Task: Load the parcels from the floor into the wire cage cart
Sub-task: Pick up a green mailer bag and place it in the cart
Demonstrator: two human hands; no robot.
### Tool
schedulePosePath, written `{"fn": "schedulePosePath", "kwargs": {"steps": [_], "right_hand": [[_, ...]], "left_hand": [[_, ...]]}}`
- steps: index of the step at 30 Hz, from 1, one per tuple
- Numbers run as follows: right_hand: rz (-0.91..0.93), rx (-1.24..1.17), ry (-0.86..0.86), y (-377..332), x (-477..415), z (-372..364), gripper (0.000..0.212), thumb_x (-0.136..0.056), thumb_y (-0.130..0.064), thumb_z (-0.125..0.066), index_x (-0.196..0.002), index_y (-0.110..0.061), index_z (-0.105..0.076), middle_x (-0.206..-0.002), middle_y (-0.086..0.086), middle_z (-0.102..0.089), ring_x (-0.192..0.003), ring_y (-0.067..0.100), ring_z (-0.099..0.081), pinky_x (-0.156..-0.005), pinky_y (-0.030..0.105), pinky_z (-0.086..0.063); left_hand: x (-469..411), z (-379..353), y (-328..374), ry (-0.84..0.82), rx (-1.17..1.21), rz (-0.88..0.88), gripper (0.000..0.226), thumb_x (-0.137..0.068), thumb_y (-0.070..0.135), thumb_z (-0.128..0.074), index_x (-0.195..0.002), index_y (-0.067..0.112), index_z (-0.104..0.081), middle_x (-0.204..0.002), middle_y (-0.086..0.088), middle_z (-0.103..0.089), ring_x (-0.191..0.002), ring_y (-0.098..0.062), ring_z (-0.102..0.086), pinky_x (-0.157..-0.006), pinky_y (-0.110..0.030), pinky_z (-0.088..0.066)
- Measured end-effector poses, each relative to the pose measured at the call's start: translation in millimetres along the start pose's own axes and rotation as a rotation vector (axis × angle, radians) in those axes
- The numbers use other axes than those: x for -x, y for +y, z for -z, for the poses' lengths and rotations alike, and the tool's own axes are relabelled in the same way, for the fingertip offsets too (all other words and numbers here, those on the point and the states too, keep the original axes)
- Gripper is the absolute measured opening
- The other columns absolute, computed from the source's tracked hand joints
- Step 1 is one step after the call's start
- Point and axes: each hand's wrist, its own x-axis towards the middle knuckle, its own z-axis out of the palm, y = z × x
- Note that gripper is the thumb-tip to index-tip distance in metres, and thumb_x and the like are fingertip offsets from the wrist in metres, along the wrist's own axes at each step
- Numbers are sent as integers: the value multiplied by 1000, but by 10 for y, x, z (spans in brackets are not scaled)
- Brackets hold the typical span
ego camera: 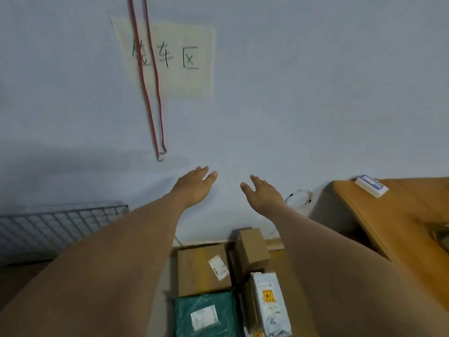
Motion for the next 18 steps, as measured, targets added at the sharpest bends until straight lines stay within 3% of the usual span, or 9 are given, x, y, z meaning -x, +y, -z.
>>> {"fn": "schedulePosePath", "kwargs": {"steps": [6, 9, 11, 12, 15, 18], "right_hand": [[-186, -147, -229, 922, -543, -1868, 88, -93, -78, -24, -157, -18, -37, -158, 8, -44, -144, 35, -42, -118, 45, -32], [-264, -239, -394, 1353, -475, -2895, 67, -106, -57, -35, -155, -11, -40, -157, 12, -45, -143, 33, -42, -112, 36, -34], [-396, -271, -552, 1797, -534, -4011, 61, -107, -53, -36, -155, -14, -38, -155, 13, -46, -142, 34, -43, -110, 37, -35], [-454, -283, -561, 1899, -528, -4239, 61, -107, -53, -35, -155, -15, -37, -156, 13, -45, -142, 35, -43, -110, 38, -35], [-496, -354, -544, 2071, -460, -4503, 68, -106, -58, -35, -157, -13, -35, -157, 16, -43, -144, 35, -41, -116, 41, -35], [-619, -375, -577, 2498, -503, -5367, 72, -103, -61, -38, -154, -10, -38, -151, 19, -49, -134, 40, -50, -113, 48, -41]], "left_hand": [[-450, -1726, -1137, -121, 333, 328, 67, -105, 63, -28, -162, 28, -28, -169, 4, -23, -155, -21, -23, -126, -39, -19], [-400, -2649, -1801, -102, 419, 512, 59, -108, 54, -29, -156, 21, -39, -163, -3, -35, -150, -25, -33, -120, -41, -26], [-420, -3615, -2559, -167, 428, 685, 60, -108, 57, -25, -151, 21, -46, -151, -4, -49, -142, -28, -43, -113, -42, -33], [-379, -3798, -2754, -163, 454, 723, 63, -105, 62, -23, -147, 24, -51, -142, 0, -54, -137, -29, -49, -109, -42, -37], [-213, -4041, -3105, -124, 556, 764, 70, -99, 68, -28, -141, 21, -57, -142, -9, -59, -127, -34, -57, -110, -51, -43], [-210, -4729, -3858, -117, 611, 884, 74, -95, 73, -37, -140, 18, -58, -137, -9, -63, -123, -34, -61, -107, -50, -48]]}}
